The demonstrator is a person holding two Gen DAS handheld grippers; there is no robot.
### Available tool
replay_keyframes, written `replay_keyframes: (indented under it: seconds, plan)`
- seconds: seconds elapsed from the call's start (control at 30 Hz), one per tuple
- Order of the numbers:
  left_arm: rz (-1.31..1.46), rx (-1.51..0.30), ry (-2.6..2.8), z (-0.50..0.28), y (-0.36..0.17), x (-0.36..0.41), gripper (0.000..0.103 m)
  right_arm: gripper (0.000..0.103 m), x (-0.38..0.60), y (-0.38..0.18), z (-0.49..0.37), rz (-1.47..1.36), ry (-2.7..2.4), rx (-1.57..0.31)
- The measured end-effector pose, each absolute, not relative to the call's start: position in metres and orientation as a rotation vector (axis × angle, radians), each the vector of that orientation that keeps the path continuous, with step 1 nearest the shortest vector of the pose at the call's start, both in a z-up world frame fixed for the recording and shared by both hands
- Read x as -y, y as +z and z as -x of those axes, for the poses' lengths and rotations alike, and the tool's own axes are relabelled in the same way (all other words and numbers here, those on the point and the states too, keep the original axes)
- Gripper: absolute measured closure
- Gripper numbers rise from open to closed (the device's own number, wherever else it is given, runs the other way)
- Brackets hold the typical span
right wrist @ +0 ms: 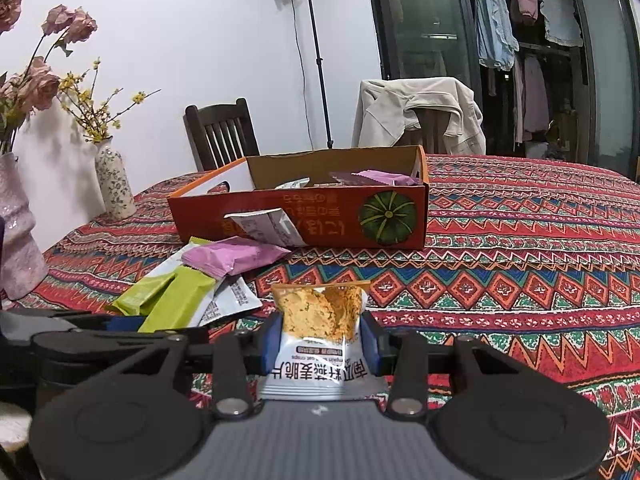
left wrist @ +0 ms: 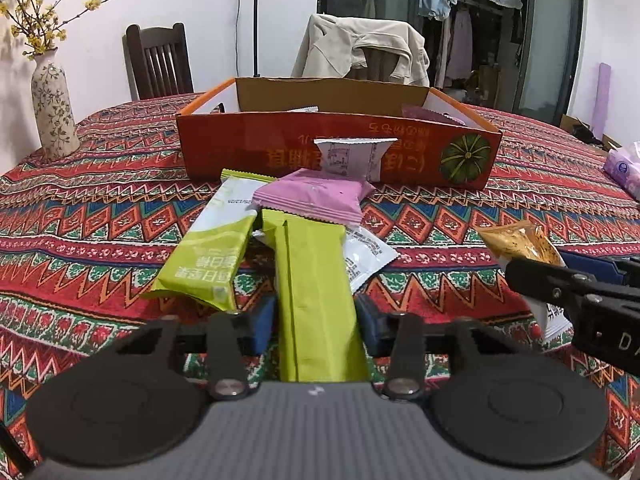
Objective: Organize snacks
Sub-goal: 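Grasp a lime-green bar with the left gripper while the right holds the cracker packet, then carry both packets over the box and open both grippers to drop them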
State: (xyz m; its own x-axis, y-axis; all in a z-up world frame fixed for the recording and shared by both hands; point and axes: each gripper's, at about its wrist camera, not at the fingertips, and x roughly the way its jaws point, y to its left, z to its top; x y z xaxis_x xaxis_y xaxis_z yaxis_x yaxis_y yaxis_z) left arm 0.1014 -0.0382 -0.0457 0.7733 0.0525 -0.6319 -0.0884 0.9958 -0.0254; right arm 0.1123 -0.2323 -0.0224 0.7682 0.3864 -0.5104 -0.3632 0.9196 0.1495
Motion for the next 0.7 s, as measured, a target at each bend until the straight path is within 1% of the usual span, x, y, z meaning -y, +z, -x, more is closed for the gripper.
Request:
replay_keyframes:
  seconds: [0.13, 0.5, 0.7]
  plan:
    - [0.077, -0.675, 0.073, -0.098, -0.044, 0.034, 0.063, 0.062, 0.231, -0.022, -0.111, -0.041, 0.406, -0.561]
    - [0.099, -0.636, 0.009, -0.083, -0.031, 0.023, 0.064, 0.062, 0.23, -0.018, -0.107, -0.032, 0.396, -0.552]
    - [0.124, -0.581, -0.022, -0.073, -0.014, 0.014, 0.064, 0.062, 0.23, -0.015, -0.107, -0.03, 0.389, -0.54]
